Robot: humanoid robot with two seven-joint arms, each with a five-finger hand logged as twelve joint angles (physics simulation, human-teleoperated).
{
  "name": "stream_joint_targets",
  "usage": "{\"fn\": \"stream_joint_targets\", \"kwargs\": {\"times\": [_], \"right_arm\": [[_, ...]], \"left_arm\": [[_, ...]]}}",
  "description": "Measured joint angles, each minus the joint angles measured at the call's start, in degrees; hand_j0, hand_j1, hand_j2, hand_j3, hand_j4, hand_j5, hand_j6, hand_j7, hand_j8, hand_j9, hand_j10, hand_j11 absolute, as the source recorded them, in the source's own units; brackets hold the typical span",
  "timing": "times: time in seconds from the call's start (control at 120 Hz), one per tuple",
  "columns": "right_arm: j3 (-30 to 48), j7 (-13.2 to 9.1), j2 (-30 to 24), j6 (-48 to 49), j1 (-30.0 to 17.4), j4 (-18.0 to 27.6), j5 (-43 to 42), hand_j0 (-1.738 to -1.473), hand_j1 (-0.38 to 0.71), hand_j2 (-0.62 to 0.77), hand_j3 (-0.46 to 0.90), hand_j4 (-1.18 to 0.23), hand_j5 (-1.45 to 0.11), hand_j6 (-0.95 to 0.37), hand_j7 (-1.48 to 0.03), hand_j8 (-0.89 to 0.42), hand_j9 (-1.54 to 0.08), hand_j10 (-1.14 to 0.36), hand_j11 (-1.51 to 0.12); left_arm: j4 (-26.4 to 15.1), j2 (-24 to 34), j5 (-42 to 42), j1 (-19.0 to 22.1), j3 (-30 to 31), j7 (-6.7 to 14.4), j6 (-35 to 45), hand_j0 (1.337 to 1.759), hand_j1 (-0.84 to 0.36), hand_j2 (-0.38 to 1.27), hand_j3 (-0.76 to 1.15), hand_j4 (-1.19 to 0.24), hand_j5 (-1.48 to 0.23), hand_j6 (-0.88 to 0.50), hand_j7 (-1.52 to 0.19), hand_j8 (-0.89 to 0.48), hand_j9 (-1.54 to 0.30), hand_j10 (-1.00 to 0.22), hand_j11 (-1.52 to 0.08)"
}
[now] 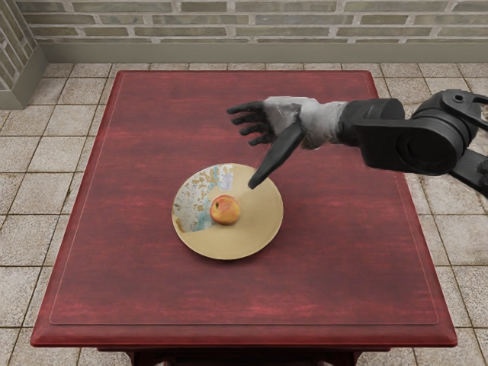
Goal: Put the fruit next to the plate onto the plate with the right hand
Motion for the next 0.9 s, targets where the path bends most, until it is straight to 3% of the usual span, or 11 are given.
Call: {"fn": "stream_joint_targets", "kwargs": {"times": [0.133, 0.25, 0.392, 0.558, 0.9], "right_arm": [[4.3, -0.2, -8.1, 22.7, -5.2, -1.8, 12.4, -1.658, -0.27, 0.01, 0.00, -0.07, -0.09, -0.06, -0.09, -0.05, -0.09, -0.07, -0.09], [5.4, -0.3, -15.2, 31.3, -9.8, -2.2, 17.9, -1.658, -0.29, 0.00, 0.00, -0.05, -0.07, -0.05, -0.07, -0.05, -0.07, -0.05, -0.07], [5.8, -0.2, -21.6, 34.4, -13.2, -2.4, 20.4, -1.658, -0.30, 0.00, 0.00, -0.04, -0.06, -0.04, -0.06, -0.04, -0.06, -0.05, -0.06], [6.2, -0.1, -25.5, 35.2, -14.2, -2.6, 21.0, -1.658, -0.30, 0.00, 0.00, -0.04, -0.05, -0.04, -0.05, -0.04, -0.05, -0.04, -0.05], [7.8, -0.5, -25.5, 35.4, -14.1, -7.2, 21.2, -1.658, -0.31, -0.01, 0.00, -0.04, -0.05, -0.04, -0.05, -0.04, -0.05, -0.04, -0.05]], "left_arm": [[0.0, 0.0, 0.0, 0.0, 0.0, 0.0, 0.0, 1.658, 0.06, 0.05, 0.00, -0.24, -0.32, -0.24, -0.32, -0.24, -0.32, -0.24, -0.32], [0.0, 0.0, 0.0, 0.0, 0.0, 0.0, 0.0, 1.658, 0.06, 0.05, 0.00, -0.24, -0.32, -0.24, -0.32, -0.24, -0.32, -0.24, -0.32], [0.0, 0.0, 0.0, 0.0, 0.0, 0.0, 0.0, 1.658, 0.06, 0.05, 0.00, -0.24, -0.32, -0.24, -0.32, -0.24, -0.32, -0.24, -0.32], [0.0, 0.0, 0.0, 0.0, 0.0, 0.0, 0.0, 1.658, 0.06, 0.05, 0.00, -0.24, -0.32, -0.24, -0.32, -0.24, -0.32, -0.24, -0.32], [0.0, 0.0, 0.0, 0.0, 0.0, 0.0, 0.0, 1.658, 0.06, 0.05, 0.00, -0.24, -0.32, -0.24, -0.32, -0.24, -0.32, -0.24, -0.32]]}}
